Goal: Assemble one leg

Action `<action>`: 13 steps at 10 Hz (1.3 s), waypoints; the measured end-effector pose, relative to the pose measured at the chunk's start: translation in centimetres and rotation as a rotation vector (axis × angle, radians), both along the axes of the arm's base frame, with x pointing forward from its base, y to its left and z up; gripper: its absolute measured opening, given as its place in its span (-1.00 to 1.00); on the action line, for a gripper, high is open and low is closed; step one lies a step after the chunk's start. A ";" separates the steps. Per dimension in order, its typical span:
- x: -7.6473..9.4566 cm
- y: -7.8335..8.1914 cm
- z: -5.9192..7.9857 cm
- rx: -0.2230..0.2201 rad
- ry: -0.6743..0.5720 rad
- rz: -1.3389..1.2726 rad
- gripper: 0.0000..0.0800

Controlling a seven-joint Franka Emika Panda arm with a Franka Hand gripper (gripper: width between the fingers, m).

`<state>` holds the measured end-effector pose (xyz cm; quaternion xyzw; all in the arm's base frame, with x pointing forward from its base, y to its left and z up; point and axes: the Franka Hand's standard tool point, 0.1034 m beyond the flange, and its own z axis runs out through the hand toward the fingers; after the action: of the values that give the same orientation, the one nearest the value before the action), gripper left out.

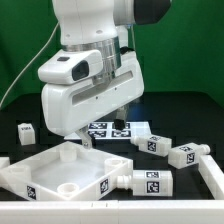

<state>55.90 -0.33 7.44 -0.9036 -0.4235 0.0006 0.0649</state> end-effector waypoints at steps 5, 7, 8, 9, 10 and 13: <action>0.0 0.0 0.0 0.000 0.001 0.000 0.62; -0.3 -0.9 -0.1 -0.008 -0.039 0.150 0.62; -0.6 -1.2 -0.2 -0.013 -0.041 0.237 0.62; -0.9 -1.3 -0.4 -0.009 -0.024 0.297 0.62; -0.9 -1.3 -0.4 -0.010 -0.025 0.280 0.62; -1.6 -1.3 -2.1 -0.013 -0.036 0.274 0.62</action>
Offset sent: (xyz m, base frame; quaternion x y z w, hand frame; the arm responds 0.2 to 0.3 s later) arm 0.0000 0.0000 0.0000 0.0000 0.0000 0.0000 1.0000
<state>54.27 -1.61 5.29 -0.8377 -0.5438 -0.0039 0.0507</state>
